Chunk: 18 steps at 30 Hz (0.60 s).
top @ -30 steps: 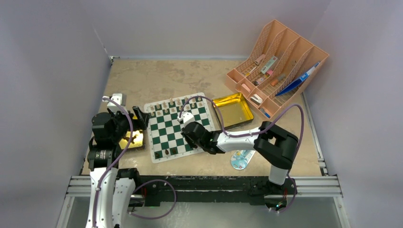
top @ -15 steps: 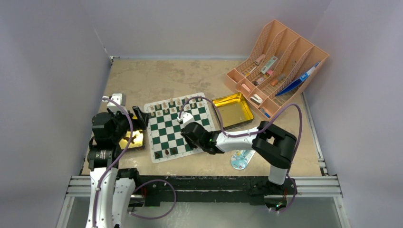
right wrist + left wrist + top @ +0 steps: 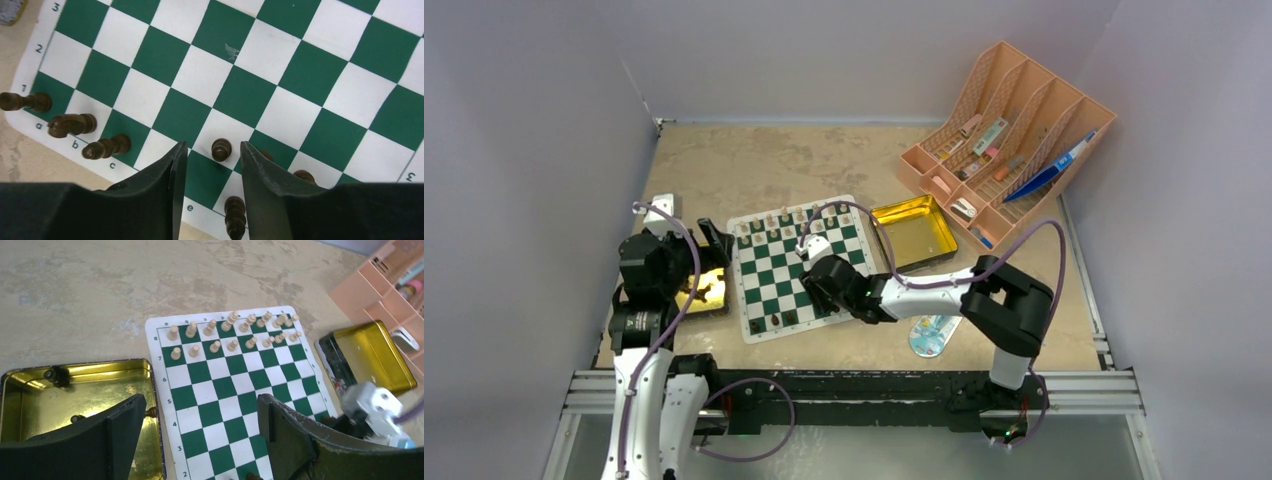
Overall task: Set up the chess pieces on the board
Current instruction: Place the chess piece on the chessboard.
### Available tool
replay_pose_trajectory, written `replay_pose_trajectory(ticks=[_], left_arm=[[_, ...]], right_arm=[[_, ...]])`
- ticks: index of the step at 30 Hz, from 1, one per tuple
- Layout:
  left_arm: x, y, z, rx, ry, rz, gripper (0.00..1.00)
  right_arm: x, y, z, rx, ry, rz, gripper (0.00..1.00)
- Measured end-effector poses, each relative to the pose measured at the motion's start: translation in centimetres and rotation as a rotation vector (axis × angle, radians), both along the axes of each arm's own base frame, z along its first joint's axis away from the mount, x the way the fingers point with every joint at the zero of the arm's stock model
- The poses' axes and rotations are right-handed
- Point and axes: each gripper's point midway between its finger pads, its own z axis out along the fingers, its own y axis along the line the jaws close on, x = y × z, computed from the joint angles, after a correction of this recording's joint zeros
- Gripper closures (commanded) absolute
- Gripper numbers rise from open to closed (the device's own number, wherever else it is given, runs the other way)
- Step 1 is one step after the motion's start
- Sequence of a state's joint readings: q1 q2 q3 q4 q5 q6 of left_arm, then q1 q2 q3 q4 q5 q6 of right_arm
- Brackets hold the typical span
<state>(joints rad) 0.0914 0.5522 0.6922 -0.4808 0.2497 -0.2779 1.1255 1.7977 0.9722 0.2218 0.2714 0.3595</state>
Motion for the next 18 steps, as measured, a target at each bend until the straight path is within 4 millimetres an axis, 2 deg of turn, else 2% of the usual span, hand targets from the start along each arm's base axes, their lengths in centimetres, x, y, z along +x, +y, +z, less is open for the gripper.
replay_pose_trajectory(ticks=[2,5,10,13,18], left_arm=[[0.3,0.7,-0.5,-0.011,0.025,0.052,0.18],[0.8,1.7,-1.6,-0.035,0.08,0.134,0.25],[1.2,3.4,-3.9,-0.108,0.187,0.299,0.5],[0.8,4.5,-5.9,-0.183,0.278,0.449,0.52],[0.2,5.3,-8.8,-0.312,0.462,0.672,0.57]], right_arm=[[0.0,0.0,0.8,0.012,-0.004,-0.001,0.52],[0.0,0.1,3.2,0.058,-0.025,-0.002,0.5],[0.0,0.5,9.0,0.185,-0.077,0.007,0.51],[-0.5,0.4,12.8,0.287,-0.109,0.024,0.51],[-1.5,-0.4,16.0,0.374,-0.132,0.05,0.51]])
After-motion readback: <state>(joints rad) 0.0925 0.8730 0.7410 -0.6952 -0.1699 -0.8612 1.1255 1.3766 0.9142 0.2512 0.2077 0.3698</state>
